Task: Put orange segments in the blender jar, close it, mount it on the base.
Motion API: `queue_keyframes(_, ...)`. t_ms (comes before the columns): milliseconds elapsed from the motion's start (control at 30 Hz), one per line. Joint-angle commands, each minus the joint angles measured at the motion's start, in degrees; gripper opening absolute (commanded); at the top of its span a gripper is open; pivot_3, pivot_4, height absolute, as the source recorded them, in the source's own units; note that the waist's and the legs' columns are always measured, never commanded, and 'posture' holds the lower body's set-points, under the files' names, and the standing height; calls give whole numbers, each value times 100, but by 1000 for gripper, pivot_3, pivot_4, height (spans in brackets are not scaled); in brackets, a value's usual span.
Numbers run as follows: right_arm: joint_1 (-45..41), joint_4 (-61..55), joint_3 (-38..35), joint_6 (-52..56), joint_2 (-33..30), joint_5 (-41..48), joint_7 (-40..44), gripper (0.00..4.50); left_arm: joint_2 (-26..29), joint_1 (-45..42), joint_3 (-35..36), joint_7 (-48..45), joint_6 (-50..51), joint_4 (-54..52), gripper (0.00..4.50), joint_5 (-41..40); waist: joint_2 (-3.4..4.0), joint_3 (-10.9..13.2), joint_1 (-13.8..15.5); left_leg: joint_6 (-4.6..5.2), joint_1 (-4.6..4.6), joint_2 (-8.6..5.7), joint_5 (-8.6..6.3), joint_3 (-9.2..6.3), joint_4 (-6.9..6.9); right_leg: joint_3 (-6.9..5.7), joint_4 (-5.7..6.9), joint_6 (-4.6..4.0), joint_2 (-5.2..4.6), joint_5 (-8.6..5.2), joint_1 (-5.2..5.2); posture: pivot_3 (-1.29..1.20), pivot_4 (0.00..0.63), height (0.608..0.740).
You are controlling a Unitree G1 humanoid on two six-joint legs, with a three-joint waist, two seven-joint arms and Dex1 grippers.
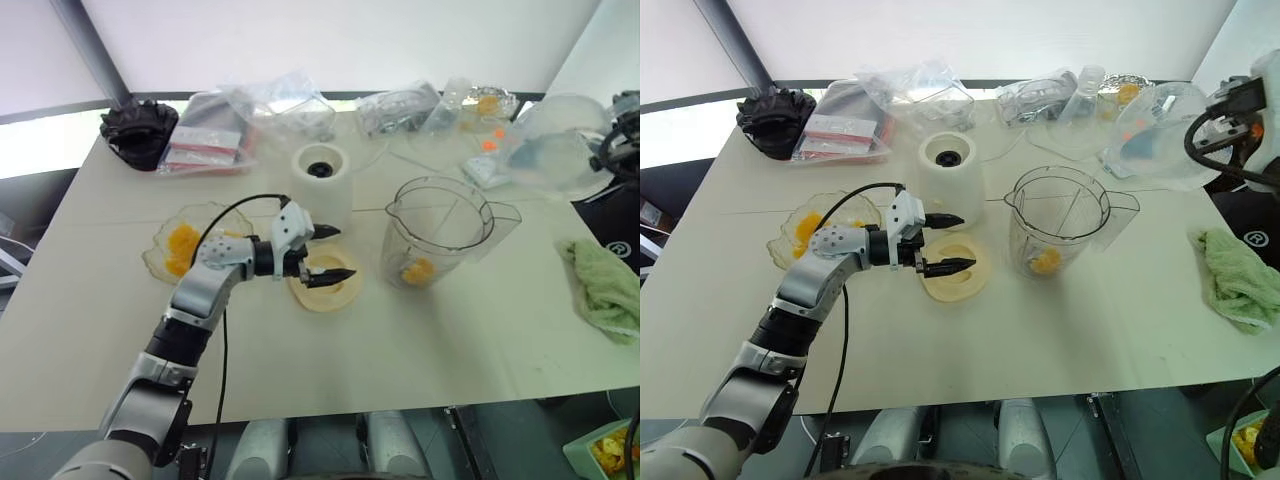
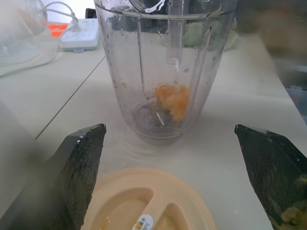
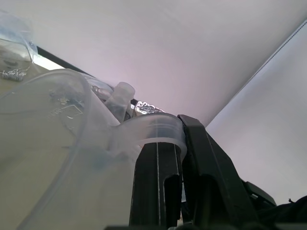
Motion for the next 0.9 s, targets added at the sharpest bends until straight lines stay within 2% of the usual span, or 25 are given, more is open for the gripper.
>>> queue_keyframes(33,-100,-243,-193,-187,-85,-190,34,47,-15,-108,15,-26,-87,-83,4500,-16,0,0,0,0,0,0,0,0,0,0,0,0,0,0,0,0,150,740)
queue_keyframes(567,-613,-168,-1016,1181,989,98,-459,47,-74,-118,-3,-33,-82,-84,4500,-4,0,-1,6,0,0,0,0,-1,1,0,5,0,0,1,0,0,150,740)
queue_keyframes(700,-856,-78,-1644,1840,1638,176,-832,47,-75,-109,-5,-31,-62,-106,4500,1,-1,-2,6,0,1,0,0,-1,1,0,8,1,1,1,0,0,150,740)
queue_keyframes(900,-826,61,-2145,1858,2337,100,-1174,47,-55,-116,9,-21,-31,-122,4500,8,2,-3,2,0,2,-3,0,-2,1,0,13,2,1,2,0,0,150,740)
